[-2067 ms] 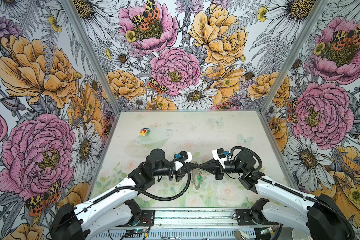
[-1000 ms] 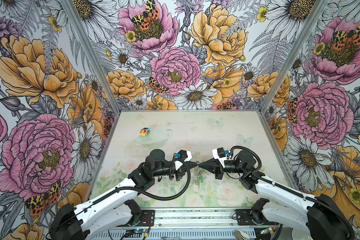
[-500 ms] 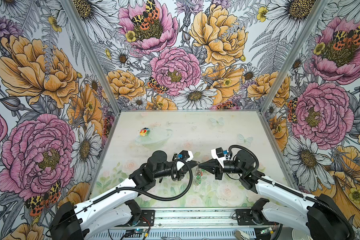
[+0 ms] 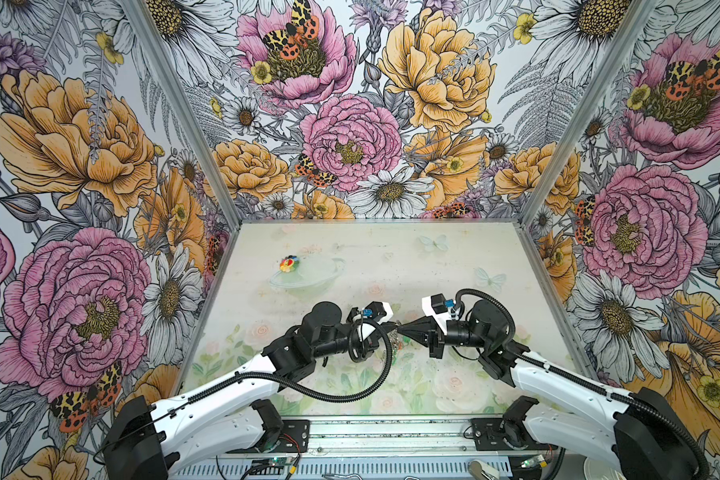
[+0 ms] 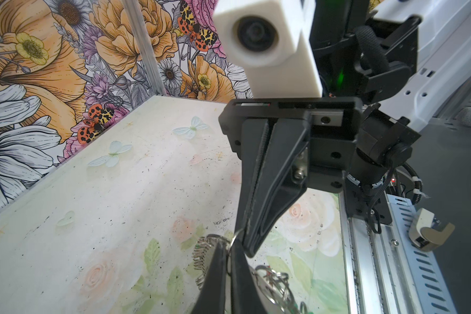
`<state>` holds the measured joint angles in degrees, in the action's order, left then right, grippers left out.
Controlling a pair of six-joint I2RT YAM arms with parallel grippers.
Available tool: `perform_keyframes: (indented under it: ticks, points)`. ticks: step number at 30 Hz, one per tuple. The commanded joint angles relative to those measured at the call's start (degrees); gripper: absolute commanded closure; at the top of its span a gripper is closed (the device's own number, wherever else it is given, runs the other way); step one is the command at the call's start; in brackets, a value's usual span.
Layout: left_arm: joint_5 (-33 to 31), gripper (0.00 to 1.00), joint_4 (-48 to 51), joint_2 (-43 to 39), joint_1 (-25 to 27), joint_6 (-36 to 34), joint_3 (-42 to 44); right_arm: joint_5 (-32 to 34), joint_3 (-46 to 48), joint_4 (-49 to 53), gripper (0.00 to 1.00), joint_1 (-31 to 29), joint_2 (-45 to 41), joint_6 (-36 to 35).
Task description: Put the keys on the keyring
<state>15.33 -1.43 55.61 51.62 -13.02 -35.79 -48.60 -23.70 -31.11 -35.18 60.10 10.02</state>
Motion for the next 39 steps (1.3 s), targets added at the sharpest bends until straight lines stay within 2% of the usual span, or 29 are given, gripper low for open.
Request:
perform_keyframes:
  ticks: [1,4,7,10,15,19,23,26,29,36,39]
  points:
    - [-6.58,0.94,1.67,0.33,0.11,-0.89,-1.08,-1.29,-0.84,-2.9,1.0,-0.42,-0.81,-0.62]
    - [-7.75,0.95,1.65,0.02,0.09,-0.96,-0.89,-0.77,-0.8,-2.61,1.0,-0.42,-1.12,-0.88]
    - [-7.89,0.87,1.74,-0.25,0.22,-0.96,-0.68,-0.26,-0.73,-2.65,1.0,-0.45,-1.3,-0.88]
    - [-7.7,0.86,1.78,-0.08,0.2,-0.91,-0.44,0.12,-0.75,-2.83,1.0,-0.47,-1.23,-0.88]
    - [-5.31,0.94,1.86,0.02,-0.16,-0.7,-0.06,-0.08,-0.73,-2.89,1.0,-0.46,-1.14,-0.75]
    - [-2.58,0.95,1.87,0.36,-0.11,-0.7,-0.16,0.1,-0.73,-2.99,1.0,-0.42,-1.12,-0.79]
    - [-2.02,0.87,2.62,1.07,-0.11,-0.94,-0.51,0.24,-0.77,-3.25,1.0,-0.49,-1.29,-0.71]
    - [-2.43,0.86,2.92,1.3,-0.41,-0.8,-0.37,0.01,-0.62,-3.49,1.0,-0.46,-1.43,-0.62]
    - [2.55,0.83,-0.22,-0.13,-3.01,1.71,1.67,-0.17,-0.29,-3.76,1.0,-0.36,-1.65,-0.7]
    - [12.0,0.88,-1.27,-0.36,-5.28,3.21,2.22,-1.55,0.06,-5.37,1.0,-0.34,-1.82,-0.62]
    - [14.76,0.83,-2.24,-0.18,-5.71,3.51,2.57,-1.63,0.13,-5.74,1.0,-0.34,-2.0,-0.68]
